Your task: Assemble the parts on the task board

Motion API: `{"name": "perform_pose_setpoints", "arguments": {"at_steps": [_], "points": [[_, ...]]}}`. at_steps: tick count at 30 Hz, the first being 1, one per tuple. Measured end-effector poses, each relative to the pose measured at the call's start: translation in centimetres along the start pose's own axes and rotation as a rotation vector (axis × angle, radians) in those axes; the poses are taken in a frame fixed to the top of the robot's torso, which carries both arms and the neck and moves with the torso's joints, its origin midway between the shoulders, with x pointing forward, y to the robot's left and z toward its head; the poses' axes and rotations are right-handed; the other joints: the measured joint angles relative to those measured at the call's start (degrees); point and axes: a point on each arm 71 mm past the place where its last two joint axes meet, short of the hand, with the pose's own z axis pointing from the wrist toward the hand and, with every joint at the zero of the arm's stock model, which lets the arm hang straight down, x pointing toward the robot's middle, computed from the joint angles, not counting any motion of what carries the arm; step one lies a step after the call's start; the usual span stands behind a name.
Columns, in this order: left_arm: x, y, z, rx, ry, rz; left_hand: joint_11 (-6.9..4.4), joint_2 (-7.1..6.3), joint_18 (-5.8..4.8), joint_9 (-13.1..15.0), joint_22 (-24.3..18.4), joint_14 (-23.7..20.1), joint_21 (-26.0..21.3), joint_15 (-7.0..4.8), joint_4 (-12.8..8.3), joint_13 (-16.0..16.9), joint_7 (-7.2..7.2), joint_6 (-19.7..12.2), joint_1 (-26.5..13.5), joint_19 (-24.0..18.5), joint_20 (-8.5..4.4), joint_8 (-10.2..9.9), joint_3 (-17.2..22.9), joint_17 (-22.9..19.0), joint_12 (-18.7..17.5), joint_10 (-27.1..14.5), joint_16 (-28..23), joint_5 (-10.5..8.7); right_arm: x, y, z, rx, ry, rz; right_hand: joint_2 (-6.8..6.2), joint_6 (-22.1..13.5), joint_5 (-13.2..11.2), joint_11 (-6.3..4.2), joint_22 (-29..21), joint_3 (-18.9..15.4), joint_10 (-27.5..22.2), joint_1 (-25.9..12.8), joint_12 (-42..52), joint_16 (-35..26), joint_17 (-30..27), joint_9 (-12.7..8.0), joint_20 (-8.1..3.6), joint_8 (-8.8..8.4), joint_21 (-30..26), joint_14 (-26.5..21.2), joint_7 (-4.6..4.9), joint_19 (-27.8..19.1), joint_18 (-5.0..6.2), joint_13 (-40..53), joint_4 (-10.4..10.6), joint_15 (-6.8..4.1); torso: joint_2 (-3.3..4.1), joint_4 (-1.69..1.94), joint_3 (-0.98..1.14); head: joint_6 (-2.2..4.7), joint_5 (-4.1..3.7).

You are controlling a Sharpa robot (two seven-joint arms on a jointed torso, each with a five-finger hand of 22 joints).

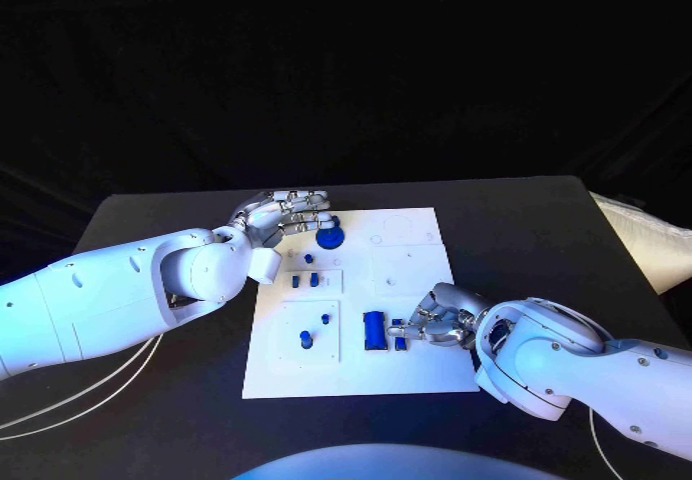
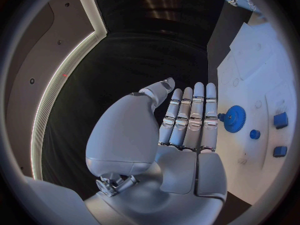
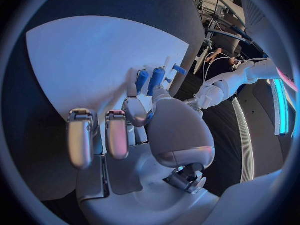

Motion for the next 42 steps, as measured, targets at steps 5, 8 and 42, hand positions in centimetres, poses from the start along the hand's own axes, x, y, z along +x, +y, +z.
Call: {"name": "perform_pose_setpoints", "arguments": {"at_steps": [5,8,42], "points": [[-0.02,0.00,-0.01,0.000,0.000,0.000,0.00,0.00,0.00,0.0,0.0,0.0,0.0,0.00,0.0,0.0,0.00,0.0,0.0,0.0,0.00,0.0,0.0,0.0,0.0,0.0,0.0,0.00,-0.04,-0.02,-0.03,-0.002,-0.004,-0.005,0.01,-0.2,-0.4,0.00,0.0,-0.6,0.0,0.0,0.0,-0.2,0.0,0.2,0.00,0.00,0.0,0.0,-0.22,0.0,0.00,0.0,-0.3,0.00,0.00,0.00,0.00,-0.01,0.01],[-0.02,-0.01,-0.01,0.000,0.000,0.000,0.00,0.00,0.00,0.0,0.0,0.0,0.0,0.00,0.0,0.0,0.00,0.0,0.0,0.0,0.00,0.0,0.0,0.0,0.0,0.0,0.0,0.00,-0.11,-0.10,-0.14,-0.003,-0.008,-0.010,0.71,-0.4,0.8,0.00,0.0,-1.3,0.0,2.4,0.0,-0.2,0.0,0.6,0.00,0.23,0.0,0.0,0.00,0.0,0.00,0.1,-1.0,0.00,0.00,-0.01,0.01,-0.01,-0.03],[-0.08,-0.01,0.00,0.000,-0.001,0.000,0.00,0.00,0.00,0.0,-0.1,0.0,0.0,0.00,0.0,0.0,0.00,0.0,0.0,0.0,0.00,0.0,0.0,0.0,0.0,0.0,0.0,0.00,0.35,-0.51,-0.26,-0.032,0.018,-0.106,1.28,-0.8,0.9,0.01,0.0,-3.8,0.0,9.5,0.0,-0.4,0.0,1.7,0.00,0.47,-0.2,0.0,-0.04,0.0,0.00,0.6,-5.0,0.00,0.00,0.01,0.02,-0.11,-0.16]]}}
